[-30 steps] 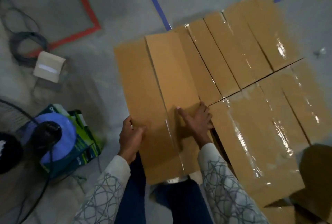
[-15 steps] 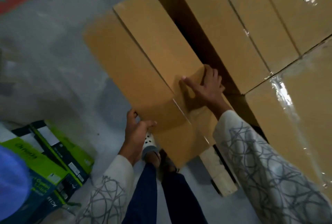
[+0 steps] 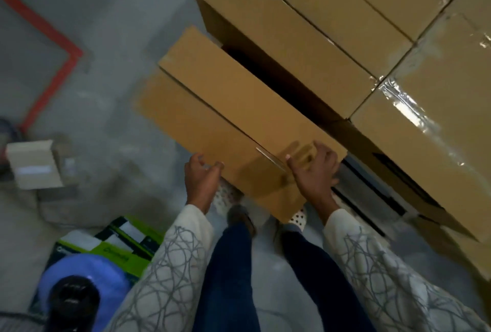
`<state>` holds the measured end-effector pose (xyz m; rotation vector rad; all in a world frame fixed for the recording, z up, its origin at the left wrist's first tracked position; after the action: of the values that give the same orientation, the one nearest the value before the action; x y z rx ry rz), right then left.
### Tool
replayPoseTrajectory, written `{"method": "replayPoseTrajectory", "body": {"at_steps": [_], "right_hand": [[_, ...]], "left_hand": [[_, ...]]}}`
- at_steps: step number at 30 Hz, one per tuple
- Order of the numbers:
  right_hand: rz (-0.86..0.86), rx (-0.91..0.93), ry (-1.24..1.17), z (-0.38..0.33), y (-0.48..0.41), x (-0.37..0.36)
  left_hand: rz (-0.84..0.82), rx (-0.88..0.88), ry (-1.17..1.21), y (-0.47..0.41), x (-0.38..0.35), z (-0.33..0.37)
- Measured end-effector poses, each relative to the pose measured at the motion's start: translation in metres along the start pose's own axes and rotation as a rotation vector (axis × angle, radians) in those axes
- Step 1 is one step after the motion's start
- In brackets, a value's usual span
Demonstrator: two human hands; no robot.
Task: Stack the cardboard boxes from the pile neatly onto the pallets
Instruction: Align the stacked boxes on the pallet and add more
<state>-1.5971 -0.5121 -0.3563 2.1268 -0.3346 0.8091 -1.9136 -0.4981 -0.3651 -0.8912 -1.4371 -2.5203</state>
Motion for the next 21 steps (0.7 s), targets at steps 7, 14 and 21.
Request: {"method": "replayPoseTrajectory", "body": {"at_steps": [7,14,21], "right_hand": [[0.005,-0.414,-0.295,0.061,0.029,-0.038],[0.134,-0.538,-0.386,0.054,0.025,-0.066],[0.157,-0.481,-0.386,0.040,0.017,-0.067]], "left_hand": [[0.181,-0.143,-0.251,-0.107,0.055,0.057],[0.324,-0.265,-0.475,-0.185,0.099,0.117],[0.256,-0.254,-0.351,-0.224,0.106,0.138]]}}
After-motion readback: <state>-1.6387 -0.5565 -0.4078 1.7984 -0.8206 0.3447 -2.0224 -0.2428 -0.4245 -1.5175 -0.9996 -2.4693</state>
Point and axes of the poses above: each hand's wrist, its own y-axis away from the middle knuckle, its own x-axis out of the back of the hand, z = x × y, the point moved 9 cm from there along -y, towards the middle knuckle, and after that the axes turned 8 degrees about -y, right-handed, at the moved point
